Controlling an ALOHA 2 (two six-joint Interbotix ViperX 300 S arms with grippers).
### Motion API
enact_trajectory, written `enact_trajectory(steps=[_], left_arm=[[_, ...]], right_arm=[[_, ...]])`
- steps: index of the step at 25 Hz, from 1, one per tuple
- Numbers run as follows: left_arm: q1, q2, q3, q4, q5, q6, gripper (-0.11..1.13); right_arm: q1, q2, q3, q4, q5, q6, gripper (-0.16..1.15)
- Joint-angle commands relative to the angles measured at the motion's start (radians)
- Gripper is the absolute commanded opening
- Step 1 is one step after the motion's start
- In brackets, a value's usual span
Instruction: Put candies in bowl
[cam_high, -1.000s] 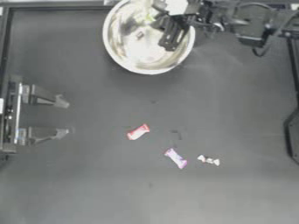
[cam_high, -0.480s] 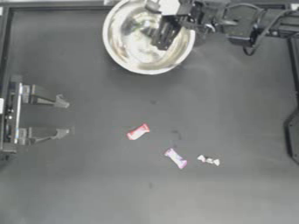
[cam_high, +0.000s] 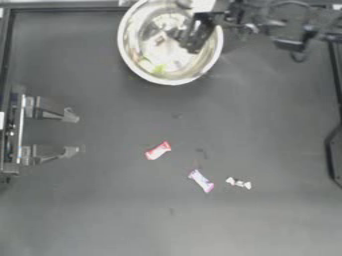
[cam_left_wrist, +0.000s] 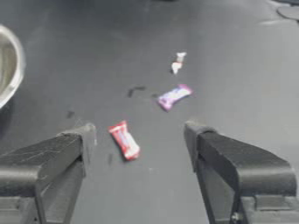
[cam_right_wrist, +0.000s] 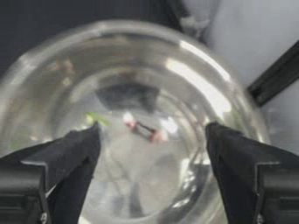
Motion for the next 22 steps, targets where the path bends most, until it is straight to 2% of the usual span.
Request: enact_trajectory(steps=[1,6,14,22], left_arm=[[0.002,0.008,-0.02,0.002,-0.002,0.0,0.94],[0.002,0.003,-0.02,0.002,0.002,0.002,0.94],[0.002,0.0,-0.021,0.003,0.018,0.003,0.94],[0.002,-0.002,-0.021,0.0,0.021,0.0,0.94]], right_arm=[[0.071,-0.146,0.055,0.005,-0.008,-0.002,0.98],[0.167,-0.31,0.167,0.041,-0.026,0.002,0.98],[0.321,-0.568,0.391,0.095,-0.133,0.005,0.98],[0.387,-0.739,0.555,0.133,-0.163,0.006,0.98]])
